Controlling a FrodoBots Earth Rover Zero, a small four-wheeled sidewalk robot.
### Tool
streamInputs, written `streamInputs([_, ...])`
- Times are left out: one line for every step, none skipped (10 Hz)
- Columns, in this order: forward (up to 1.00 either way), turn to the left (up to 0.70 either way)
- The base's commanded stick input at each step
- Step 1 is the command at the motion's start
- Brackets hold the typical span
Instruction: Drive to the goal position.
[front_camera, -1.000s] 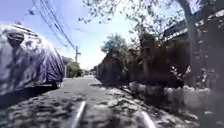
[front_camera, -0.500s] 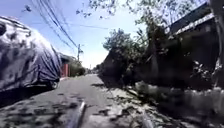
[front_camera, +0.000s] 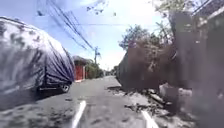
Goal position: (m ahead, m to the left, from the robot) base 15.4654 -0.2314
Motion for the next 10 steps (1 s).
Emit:
streamInputs([1.00,0.00])
streamInputs([1.00,0.00])
streamInputs([1.00,0.01])
streamInputs([1.00,0.04])
streamInputs([1.00,0.11])
streamInputs([1.00,0.11])
streamInputs([1.00,0.00])
streamInputs([1.00,0.04])
streamInputs([1.00,0.07])
streamInputs([1.00,0.09])
